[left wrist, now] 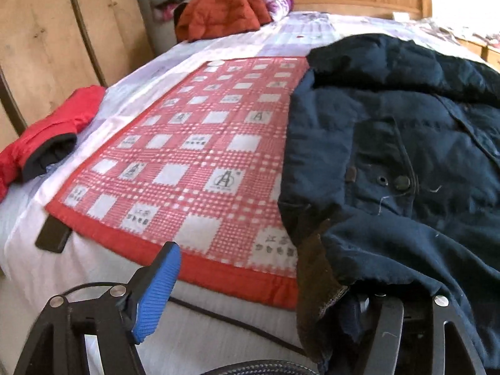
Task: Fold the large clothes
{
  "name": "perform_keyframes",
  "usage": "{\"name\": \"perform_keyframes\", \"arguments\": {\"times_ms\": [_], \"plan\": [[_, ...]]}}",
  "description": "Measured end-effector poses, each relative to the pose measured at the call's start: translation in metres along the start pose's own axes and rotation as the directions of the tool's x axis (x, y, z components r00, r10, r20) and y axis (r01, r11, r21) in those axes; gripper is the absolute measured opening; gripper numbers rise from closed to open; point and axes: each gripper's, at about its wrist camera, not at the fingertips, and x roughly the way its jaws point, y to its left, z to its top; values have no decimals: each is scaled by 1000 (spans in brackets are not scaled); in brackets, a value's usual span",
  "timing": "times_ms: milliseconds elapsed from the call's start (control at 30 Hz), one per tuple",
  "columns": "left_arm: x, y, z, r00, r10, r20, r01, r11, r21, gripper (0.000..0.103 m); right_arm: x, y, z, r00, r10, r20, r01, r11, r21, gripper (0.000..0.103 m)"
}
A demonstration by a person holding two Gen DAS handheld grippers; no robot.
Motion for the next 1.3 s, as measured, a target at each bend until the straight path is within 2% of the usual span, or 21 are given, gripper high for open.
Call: {"name": "perform_keyframes", "arguments": {"times_ms": [267, 400, 500, 567, 667, 767, 900, 967, 1000, 1033, 1067, 1100, 1167, 1200, 1300], "plan": [[0, 5, -17, 998, 25, -61, -27, 999, -37, 75, 25, -31, 20, 999, -27, 43, 25, 998, 60, 83], [2, 3, -20, 997, 13, -80, -17, 999, -45, 75, 42, -28, 24, 1000, 2, 22, -2, 1000, -13, 83], [2, -2, -23, 997, 17, -74, -19, 999, -29, 75, 41, -17, 23, 998, 34, 55, -29, 995, -97, 83], [2, -1, -24, 998, 24, -66, -26, 999, -29, 75, 42, -11, 26, 996, 20, 85, -9, 991, -136, 83], [0, 4, -24, 998, 40, -39, -42, 998, -50, 75, 46, -16, 40, 991, 7, 134, 4, 996, -84, 83], [3, 0, -26, 999, 14, -41, -16, 999, -49, 74, 61, -12, 51, 992, 20, 125, -13, 998, -60, 82], [13, -12, -25, 999, -16, -41, 16, 1000, 1, 74, 75, 14, 60, 991, 78, 112, -61, 988, -145, 58], [26, -13, -24, 998, -24, -59, 24, 1000, 7, 74, 80, 13, 66, 990, 96, 108, -82, 989, -125, 57], [32, -13, -25, 997, -26, -76, 27, 1000, 13, 72, 85, 8, 69, 988, 119, 95, -111, 990, -87, 55], [38, -14, -26, 995, -39, -96, 41, 999, 19, 56, 89, 4, 71, 986, 146, 77, -143, 988, -50, 52], [43, -17, -26, 989, -82, -126, 87, 996, 30, 31, 92, 1, 72, 981, 180, 65, -179, 984, -22, 36], [42, -19, -26, 985, -107, -134, 113, 993, 41, 20, 91, 2, 74, 981, 183, 58, -182, 983, -30, 20], [26, -15, -20, 990, -110, -93, 115, 992, 58, 16, 84, 1, 78, 984, 163, 75, -161, 987, -27, 20], [19, -7, -17, 989, -119, -82, 122, 992, 29, 16, 78, -11, 81, 980, 182, 85, -185, 983, 21, 19], [-9, 23, -10, 989, -139, -55, 137, 990, -45, 16, 57, -23, 85, 972, 204, 117, -210, 977, 44, 15]]}}
